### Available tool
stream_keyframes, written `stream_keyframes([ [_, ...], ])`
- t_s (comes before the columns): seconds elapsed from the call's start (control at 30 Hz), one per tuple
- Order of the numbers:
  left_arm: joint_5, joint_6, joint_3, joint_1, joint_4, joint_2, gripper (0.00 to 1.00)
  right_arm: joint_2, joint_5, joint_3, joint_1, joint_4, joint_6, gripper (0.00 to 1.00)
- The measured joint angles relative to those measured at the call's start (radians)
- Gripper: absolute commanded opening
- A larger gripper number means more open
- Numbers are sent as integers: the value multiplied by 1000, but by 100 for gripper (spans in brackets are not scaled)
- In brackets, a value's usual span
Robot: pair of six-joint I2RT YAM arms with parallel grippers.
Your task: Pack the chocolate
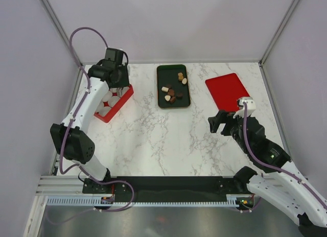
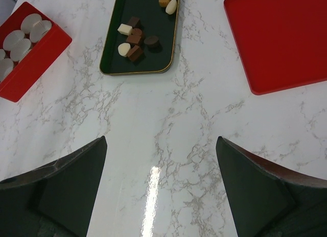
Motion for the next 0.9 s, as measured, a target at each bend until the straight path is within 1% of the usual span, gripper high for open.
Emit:
stream_keyframes([
  [0.2, 50, -3, 34, -237, 5, -21, 46, -5, 3, 1, 0, -12, 4, 96],
  [0.33, 104, -16, 35, -320, 10, -2, 46, -13, 4, 1, 0, -26, 5, 96],
  [0.6, 143, -19, 56, -360, 83, 159, 50, -19, 7, 1, 0, -41, 8, 97],
  [0.9, 123, 0, 256, -369, 165, 375, 50, -12, 22, 3, 0, -42, -2, 97],
])
